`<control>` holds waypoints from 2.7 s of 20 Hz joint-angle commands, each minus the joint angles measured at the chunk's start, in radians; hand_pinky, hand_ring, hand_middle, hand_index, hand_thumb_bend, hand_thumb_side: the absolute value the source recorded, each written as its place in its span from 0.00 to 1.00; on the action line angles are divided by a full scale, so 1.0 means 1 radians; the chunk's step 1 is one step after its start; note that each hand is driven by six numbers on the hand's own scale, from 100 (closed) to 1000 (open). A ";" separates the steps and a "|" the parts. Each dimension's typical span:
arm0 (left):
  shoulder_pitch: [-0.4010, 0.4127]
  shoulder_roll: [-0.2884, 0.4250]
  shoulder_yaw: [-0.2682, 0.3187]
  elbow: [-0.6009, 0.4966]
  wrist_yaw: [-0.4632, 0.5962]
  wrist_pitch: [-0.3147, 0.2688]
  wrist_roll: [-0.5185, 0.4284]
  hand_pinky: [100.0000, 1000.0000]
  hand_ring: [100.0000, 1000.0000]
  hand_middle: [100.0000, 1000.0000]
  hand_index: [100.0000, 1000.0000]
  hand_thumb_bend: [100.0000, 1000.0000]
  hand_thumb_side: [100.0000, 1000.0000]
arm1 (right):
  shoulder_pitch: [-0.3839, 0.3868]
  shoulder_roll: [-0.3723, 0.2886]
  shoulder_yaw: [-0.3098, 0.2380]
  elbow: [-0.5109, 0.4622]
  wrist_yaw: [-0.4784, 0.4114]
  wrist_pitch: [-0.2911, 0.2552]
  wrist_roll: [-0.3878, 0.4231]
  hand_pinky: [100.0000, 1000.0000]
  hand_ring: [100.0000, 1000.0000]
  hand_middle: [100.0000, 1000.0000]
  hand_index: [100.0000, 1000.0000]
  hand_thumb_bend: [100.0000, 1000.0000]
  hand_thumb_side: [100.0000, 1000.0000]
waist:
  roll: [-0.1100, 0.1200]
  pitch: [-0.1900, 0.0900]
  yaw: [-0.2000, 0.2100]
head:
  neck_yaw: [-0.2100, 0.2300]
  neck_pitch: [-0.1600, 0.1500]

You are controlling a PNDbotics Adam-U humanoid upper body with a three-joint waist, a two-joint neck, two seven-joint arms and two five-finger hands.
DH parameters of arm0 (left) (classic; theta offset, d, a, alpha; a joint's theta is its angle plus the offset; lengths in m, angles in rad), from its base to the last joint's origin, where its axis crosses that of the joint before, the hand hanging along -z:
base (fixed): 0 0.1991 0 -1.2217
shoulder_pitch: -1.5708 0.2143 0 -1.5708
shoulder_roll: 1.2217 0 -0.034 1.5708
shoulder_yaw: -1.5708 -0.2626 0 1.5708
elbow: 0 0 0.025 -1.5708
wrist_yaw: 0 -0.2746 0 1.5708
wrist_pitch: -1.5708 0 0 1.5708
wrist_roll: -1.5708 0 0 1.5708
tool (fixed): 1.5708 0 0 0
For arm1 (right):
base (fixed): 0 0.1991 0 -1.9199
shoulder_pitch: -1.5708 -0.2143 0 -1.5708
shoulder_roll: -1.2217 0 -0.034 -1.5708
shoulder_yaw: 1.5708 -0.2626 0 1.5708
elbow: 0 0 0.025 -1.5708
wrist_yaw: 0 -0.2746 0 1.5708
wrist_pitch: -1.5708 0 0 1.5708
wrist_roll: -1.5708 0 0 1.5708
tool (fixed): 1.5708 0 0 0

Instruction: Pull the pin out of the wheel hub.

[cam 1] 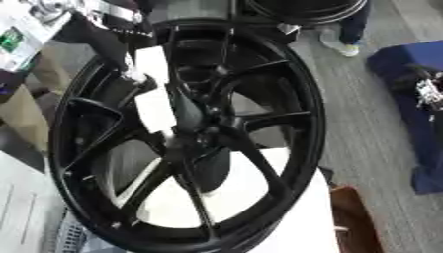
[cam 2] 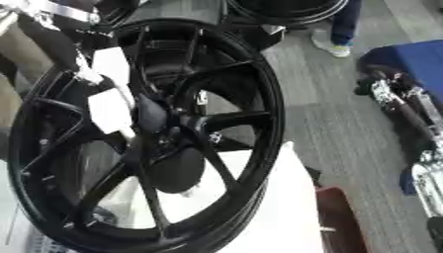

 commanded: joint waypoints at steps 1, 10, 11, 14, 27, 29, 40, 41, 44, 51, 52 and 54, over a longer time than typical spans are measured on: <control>-0.026 0.014 0.015 -0.005 0.014 0.010 0.002 0.64 0.50 0.35 0.51 0.27 0.17 | -0.009 -0.015 -0.011 -0.007 -0.007 -0.002 0.003 0.97 0.73 0.65 0.81 0.00 0.54 | -0.004 -0.016 -0.002 | 0.001 -0.011; -0.035 0.055 0.066 -0.077 0.085 0.053 0.002 0.62 0.43 0.20 0.37 0.23 0.12 | -0.007 -0.015 -0.013 -0.006 -0.008 -0.003 0.002 0.97 0.73 0.65 0.81 0.00 0.54 | -0.007 -0.017 0.002 | -0.003 -0.006; -0.037 0.062 0.077 -0.088 0.094 0.061 0.002 0.62 0.43 0.19 0.37 0.23 0.11 | -0.008 -0.015 -0.013 -0.006 -0.009 -0.003 0.002 0.97 0.73 0.65 0.81 0.00 0.54 | -0.007 -0.018 0.003 | -0.003 -0.006; -0.048 0.093 0.146 -0.128 0.111 0.092 0.003 0.62 0.41 0.18 0.37 0.22 0.10 | -0.007 -0.016 -0.015 -0.007 -0.010 -0.004 0.002 0.97 0.73 0.65 0.81 0.00 0.54 | -0.010 -0.020 0.006 | -0.006 -0.005; 0.236 0.436 0.542 -0.063 0.136 0.155 0.286 0.61 0.39 0.15 0.37 0.17 0.07 | 0.008 -0.033 -0.040 -0.024 -0.015 -0.015 -0.021 0.97 0.73 0.65 0.81 0.00 0.51 | -0.017 -0.029 0.052 | -0.031 0.007; 0.330 0.473 0.587 -0.033 0.156 0.160 0.322 0.62 0.39 0.16 0.38 0.17 0.08 | 0.007 -0.033 -0.043 -0.026 -0.018 -0.016 -0.023 0.97 0.73 0.65 0.81 0.00 0.51 | -0.019 -0.029 0.055 | -0.030 0.006; 0.673 0.497 0.714 -0.040 0.238 0.116 0.424 0.81 0.73 0.71 0.89 0.54 0.69 | -0.002 -0.027 -0.049 -0.026 -0.028 -0.017 -0.028 0.97 0.73 0.65 0.81 0.00 0.50 | -0.023 -0.027 0.057 | -0.027 -0.007; 0.679 0.491 0.726 -0.042 0.254 0.119 0.441 0.81 0.72 0.70 0.88 0.52 0.70 | -0.002 -0.027 -0.050 -0.026 -0.029 -0.018 -0.029 0.97 0.73 0.65 0.81 0.00 0.50 | -0.023 -0.028 0.057 | -0.027 -0.008; 0.671 0.465 0.760 -0.063 0.358 0.118 0.527 0.77 0.62 0.57 0.79 0.38 0.67 | -0.004 -0.026 -0.050 -0.025 -0.033 -0.018 -0.029 0.97 0.73 0.65 0.81 0.00 0.49 | -0.024 -0.032 0.058 | -0.027 -0.009; 0.640 0.342 0.798 -0.195 0.687 0.097 0.854 0.72 0.50 0.44 0.70 0.30 0.59 | -0.016 -0.028 -0.048 -0.026 -0.046 -0.021 -0.025 0.97 0.73 0.65 0.81 0.00 0.48 | -0.031 -0.037 0.055 | -0.023 -0.007; 0.643 0.316 0.799 -0.225 0.724 0.091 0.895 0.72 0.50 0.44 0.70 0.30 0.58 | -0.019 -0.029 -0.048 -0.027 -0.049 -0.022 -0.025 0.97 0.73 0.65 0.81 0.00 0.48 | -0.032 -0.037 0.054 | -0.022 -0.008; 0.659 0.263 0.801 -0.295 0.784 0.077 0.970 0.72 0.50 0.44 0.69 0.30 0.57 | -0.023 -0.030 -0.048 -0.029 -0.053 -0.024 -0.024 0.97 0.73 0.64 0.81 0.00 0.48 | -0.035 -0.037 0.052 | -0.021 -0.010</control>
